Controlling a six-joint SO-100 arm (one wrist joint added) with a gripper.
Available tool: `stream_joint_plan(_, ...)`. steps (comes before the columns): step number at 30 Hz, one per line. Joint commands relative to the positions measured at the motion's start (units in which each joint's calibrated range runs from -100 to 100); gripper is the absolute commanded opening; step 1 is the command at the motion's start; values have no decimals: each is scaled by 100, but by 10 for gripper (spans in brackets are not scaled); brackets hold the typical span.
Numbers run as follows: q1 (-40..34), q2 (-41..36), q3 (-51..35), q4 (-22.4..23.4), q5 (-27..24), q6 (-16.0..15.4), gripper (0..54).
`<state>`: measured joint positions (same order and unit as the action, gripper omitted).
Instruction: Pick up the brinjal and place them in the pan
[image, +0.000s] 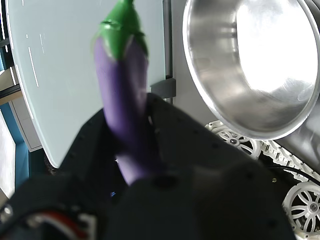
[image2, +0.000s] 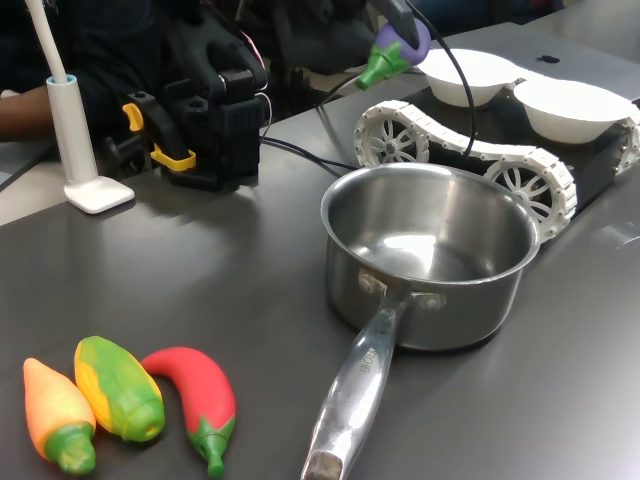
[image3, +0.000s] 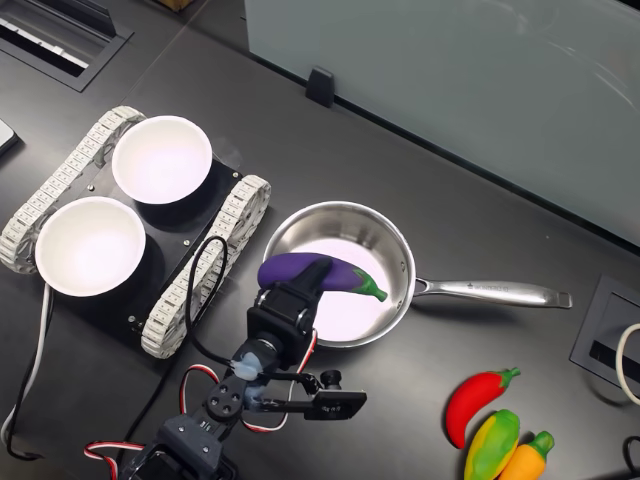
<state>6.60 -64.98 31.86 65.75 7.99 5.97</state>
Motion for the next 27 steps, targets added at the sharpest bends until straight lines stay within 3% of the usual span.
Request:
stream_joint_plan(1, -87, -111, 72, -293, -54, 75, 0)
stream_joint_plan(11, -247, 218, 617, -992, -88, 269, 0)
stream_joint_plan(27, -213, 1045, 536, -1436, -147, 336, 0)
